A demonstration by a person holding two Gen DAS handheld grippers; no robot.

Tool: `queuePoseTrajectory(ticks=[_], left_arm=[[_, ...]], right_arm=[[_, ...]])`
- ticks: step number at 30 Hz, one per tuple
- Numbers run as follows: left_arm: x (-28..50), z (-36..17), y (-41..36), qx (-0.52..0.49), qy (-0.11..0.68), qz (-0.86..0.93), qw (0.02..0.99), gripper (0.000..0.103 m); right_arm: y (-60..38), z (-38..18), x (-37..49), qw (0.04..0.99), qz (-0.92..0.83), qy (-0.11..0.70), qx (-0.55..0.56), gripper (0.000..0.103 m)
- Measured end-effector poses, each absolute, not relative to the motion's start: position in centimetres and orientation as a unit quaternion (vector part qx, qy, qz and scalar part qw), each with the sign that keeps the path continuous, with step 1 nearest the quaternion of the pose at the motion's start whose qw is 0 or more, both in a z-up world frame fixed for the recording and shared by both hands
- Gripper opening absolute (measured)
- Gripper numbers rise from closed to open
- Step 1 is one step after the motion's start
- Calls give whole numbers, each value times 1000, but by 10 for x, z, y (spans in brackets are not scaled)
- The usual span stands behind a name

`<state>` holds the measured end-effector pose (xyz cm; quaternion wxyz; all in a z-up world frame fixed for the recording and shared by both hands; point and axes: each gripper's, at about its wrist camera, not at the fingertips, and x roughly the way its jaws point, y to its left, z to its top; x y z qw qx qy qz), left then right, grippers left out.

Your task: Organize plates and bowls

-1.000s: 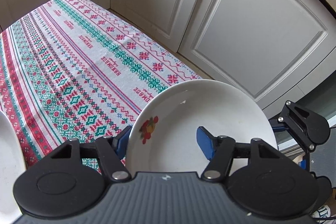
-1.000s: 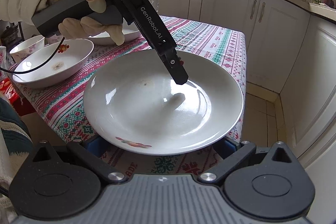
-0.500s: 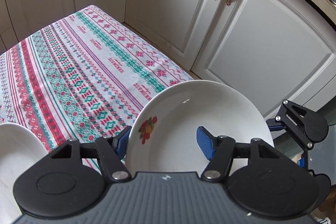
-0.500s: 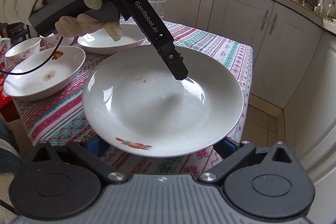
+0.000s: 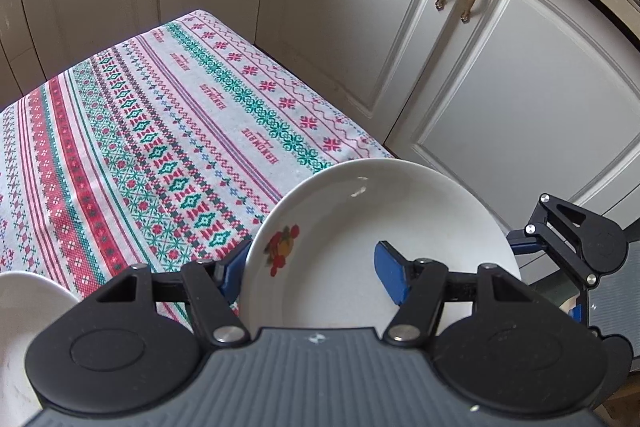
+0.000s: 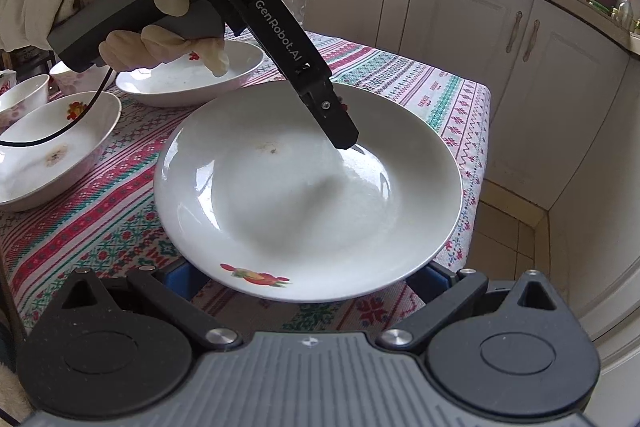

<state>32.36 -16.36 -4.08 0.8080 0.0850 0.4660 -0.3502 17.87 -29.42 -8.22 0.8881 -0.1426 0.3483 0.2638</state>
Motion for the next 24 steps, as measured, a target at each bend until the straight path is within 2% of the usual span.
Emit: queuePoseTrajectory(ticks=[15,24], left_arm=[[339,-51,-165,68,470,-347,809,65],[331,-43,-165,81,447,-341,823,77]], right_arm=[[-295,-86,188,890,253,357,-130,103],[-294,-83,182,891,248,355,-133,103]])
